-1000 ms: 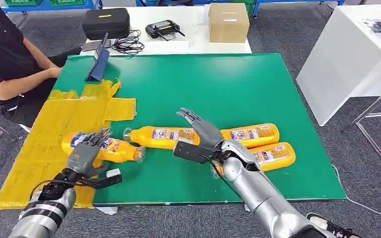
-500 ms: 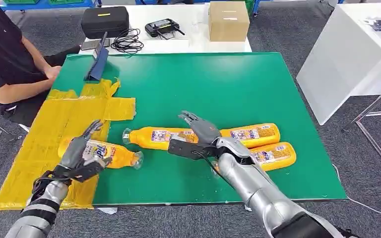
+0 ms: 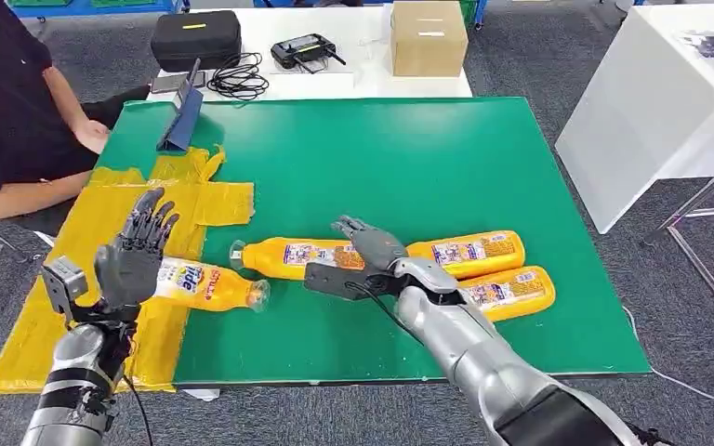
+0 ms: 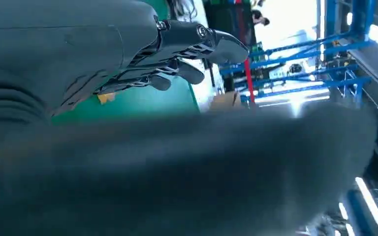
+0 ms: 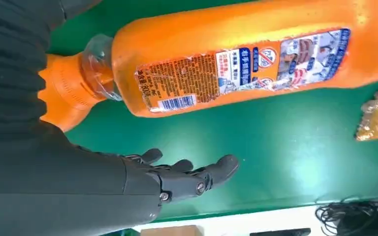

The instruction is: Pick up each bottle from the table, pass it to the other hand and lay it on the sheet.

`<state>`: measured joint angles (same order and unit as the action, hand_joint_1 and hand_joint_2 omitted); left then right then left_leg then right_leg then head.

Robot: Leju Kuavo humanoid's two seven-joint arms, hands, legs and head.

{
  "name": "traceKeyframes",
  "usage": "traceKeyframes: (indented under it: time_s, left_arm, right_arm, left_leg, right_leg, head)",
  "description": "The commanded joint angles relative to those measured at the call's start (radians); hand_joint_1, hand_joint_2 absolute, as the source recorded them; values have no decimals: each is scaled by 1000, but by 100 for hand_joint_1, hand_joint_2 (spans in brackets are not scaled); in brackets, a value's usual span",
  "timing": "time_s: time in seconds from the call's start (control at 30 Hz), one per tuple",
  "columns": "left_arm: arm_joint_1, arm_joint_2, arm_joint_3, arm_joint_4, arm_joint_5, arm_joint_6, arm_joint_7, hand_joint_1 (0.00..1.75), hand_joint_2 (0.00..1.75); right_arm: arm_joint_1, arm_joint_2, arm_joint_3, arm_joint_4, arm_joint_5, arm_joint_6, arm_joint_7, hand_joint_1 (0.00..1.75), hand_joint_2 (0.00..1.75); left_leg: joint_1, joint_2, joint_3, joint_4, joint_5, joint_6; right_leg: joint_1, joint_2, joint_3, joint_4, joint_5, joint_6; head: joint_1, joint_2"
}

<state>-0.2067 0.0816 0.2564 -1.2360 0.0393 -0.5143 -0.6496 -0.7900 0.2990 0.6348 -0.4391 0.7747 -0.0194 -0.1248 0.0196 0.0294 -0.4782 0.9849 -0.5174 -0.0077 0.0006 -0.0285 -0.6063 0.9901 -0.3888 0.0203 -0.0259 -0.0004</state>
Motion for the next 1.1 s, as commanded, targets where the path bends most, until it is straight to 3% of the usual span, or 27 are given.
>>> traceKeyframes:
  time_s: [0.03, 0.3, 0.53, 0.7, 0.77, 0.87, 0.9, 1.1]
  left_arm:
    - [34, -115, 13, -82, -17, -21, 27, 0, 0]
    - [87, -132, -6, -169, -12, -30, 26, 0, 0]
    - [102, -163, -28, -208, 14, -31, 63, 0, 0]
    - [103, -161, -30, -211, 15, -30, 64, 0, 0]
    - [115, -163, -37, -237, 7, -17, 58, 0, 0]
    - [117, -159, -38, -236, 20, -17, 67, 0, 0]
    - [116, -156, -39, -230, 26, -18, 67, 0, 0]
    - [98, -158, -41, -209, 45, -24, 67, 0, 0]
  right_arm:
    - [-65, 29, 41, 108, 61, -31, 54, 0, 175]
    - [-62, 21, 83, 122, 158, -21, 105, 0, 175]
    - [-41, 27, 171, 154, 303, -14, 210, 0, 175]
    - [-40, 27, 177, 158, 315, -19, 217, 0, 175]
    - [-32, 15, 258, 160, 433, -58, 286, 0, 175]
    - [-7, -4, 258, 185, 458, -23, 293, 0, 175]
    - [2, -12, 259, 187, 467, -12, 283, 173, 175]
    - [42, -34, 245, 199, 473, -10, 272, 175, 175]
  left_leg:
    - [0, -2, 0, 0, 0, 1]
    - [0, -3, 0, -1, 0, 1]
    - [0, -4, 0, -2, 0, 2]
    - [0, -5, 3, -4, 0, 2]
    - [0, -3, 0, -2, -1, 2]
    - [0, -5, 1, -3, 0, 2]
    - [0, -5, 3, -4, 0, 2]
    - [-1, -5, 1, -2, 0, 1]
  right_leg:
    - [0, 1, 0, 0, 0, 0]
    - [0, 1, 1, -1, -1, 1]
    - [0, 1, 1, -2, -1, 0]
    - [0, 2, 3, -4, 0, 1]
    - [0, 1, 0, -2, -1, 1]
    - [0, -1, 2, -3, -1, 1]
    - [1, 0, 3, -4, -1, 1]
    - [0, -2, 2, -3, -1, 0]
  head:
    - [0, 0]
    - [0, 0]
    - [0, 0]
    - [0, 0]
    - [0, 0]
    - [0, 0]
    - [0, 0]
    - [0, 0]
